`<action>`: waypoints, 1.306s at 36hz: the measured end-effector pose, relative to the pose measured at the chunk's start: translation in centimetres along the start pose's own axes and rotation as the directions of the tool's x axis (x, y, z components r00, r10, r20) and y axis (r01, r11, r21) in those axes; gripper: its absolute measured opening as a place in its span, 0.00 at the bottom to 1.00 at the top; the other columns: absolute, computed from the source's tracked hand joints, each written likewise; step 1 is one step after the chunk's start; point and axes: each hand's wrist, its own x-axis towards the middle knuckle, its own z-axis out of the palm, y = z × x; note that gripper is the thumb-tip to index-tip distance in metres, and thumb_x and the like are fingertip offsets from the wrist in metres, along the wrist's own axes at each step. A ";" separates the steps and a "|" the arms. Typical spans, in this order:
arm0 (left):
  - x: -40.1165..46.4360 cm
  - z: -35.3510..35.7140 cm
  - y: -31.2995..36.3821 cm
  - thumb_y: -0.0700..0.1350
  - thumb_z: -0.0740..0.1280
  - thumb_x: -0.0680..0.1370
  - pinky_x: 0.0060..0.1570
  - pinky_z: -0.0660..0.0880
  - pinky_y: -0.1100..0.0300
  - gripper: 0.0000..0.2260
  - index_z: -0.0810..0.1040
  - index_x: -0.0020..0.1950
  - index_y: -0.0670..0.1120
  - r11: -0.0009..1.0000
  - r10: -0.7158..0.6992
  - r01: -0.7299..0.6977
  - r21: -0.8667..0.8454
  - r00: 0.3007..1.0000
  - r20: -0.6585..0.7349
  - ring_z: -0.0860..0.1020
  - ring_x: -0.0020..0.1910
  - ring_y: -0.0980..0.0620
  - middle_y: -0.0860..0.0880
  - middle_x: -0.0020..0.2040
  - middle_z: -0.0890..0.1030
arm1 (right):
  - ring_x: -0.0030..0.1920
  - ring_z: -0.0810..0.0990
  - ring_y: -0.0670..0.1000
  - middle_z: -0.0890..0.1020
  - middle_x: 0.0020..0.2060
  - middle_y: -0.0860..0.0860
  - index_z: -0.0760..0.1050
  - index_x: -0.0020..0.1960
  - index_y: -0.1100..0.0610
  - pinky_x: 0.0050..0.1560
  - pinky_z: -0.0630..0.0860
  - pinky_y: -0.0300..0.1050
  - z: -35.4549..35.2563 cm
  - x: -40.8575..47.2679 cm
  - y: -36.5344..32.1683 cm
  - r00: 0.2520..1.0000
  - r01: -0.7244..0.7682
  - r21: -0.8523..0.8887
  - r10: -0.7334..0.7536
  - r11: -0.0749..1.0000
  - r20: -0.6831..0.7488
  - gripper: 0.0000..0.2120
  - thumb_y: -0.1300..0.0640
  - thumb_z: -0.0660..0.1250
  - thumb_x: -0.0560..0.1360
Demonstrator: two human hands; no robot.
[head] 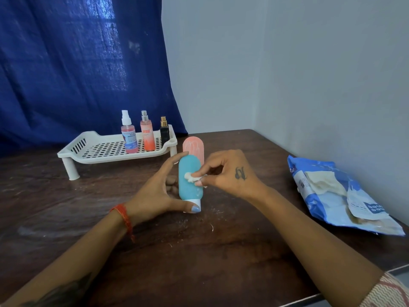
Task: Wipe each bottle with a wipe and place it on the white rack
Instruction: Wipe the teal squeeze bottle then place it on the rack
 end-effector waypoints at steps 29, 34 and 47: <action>0.0 -0.4 0.0 0.43 0.81 0.58 0.54 0.79 0.52 0.50 0.56 0.69 0.68 0.998 -0.052 0.053 -0.020 0.998 0.047 0.82 0.52 0.48 0.47 0.56 0.82 | 0.37 0.80 0.43 0.82 0.36 0.47 0.81 0.38 0.56 0.39 0.79 0.36 -0.2 -0.1 0.3 0.996 -0.082 0.058 0.079 0.995 0.047 0.05 0.65 0.73 0.67; 0.0 -0.3 0.1 0.42 0.82 0.58 0.53 0.79 0.53 0.50 0.56 0.68 0.68 0.999 -0.050 0.051 -0.014 0.998 0.046 0.82 0.52 0.48 0.46 0.55 0.82 | 0.36 0.80 0.44 0.82 0.36 0.47 0.81 0.39 0.56 0.38 0.78 0.35 0.1 -0.1 0.8 0.996 -0.091 0.009 0.091 0.996 -0.025 0.02 0.60 0.74 0.69; -0.1 -0.3 0.4 0.41 0.79 0.60 0.53 0.79 0.55 0.47 0.56 0.67 0.69 0.998 -0.056 0.056 -0.009 0.997 0.047 0.82 0.51 0.49 0.47 0.56 0.81 | 0.37 0.80 0.46 0.82 0.36 0.47 0.82 0.40 0.59 0.39 0.78 0.34 -0.3 -0.2 0.5 0.994 -0.040 0.005 0.039 0.999 0.102 0.04 0.59 0.74 0.68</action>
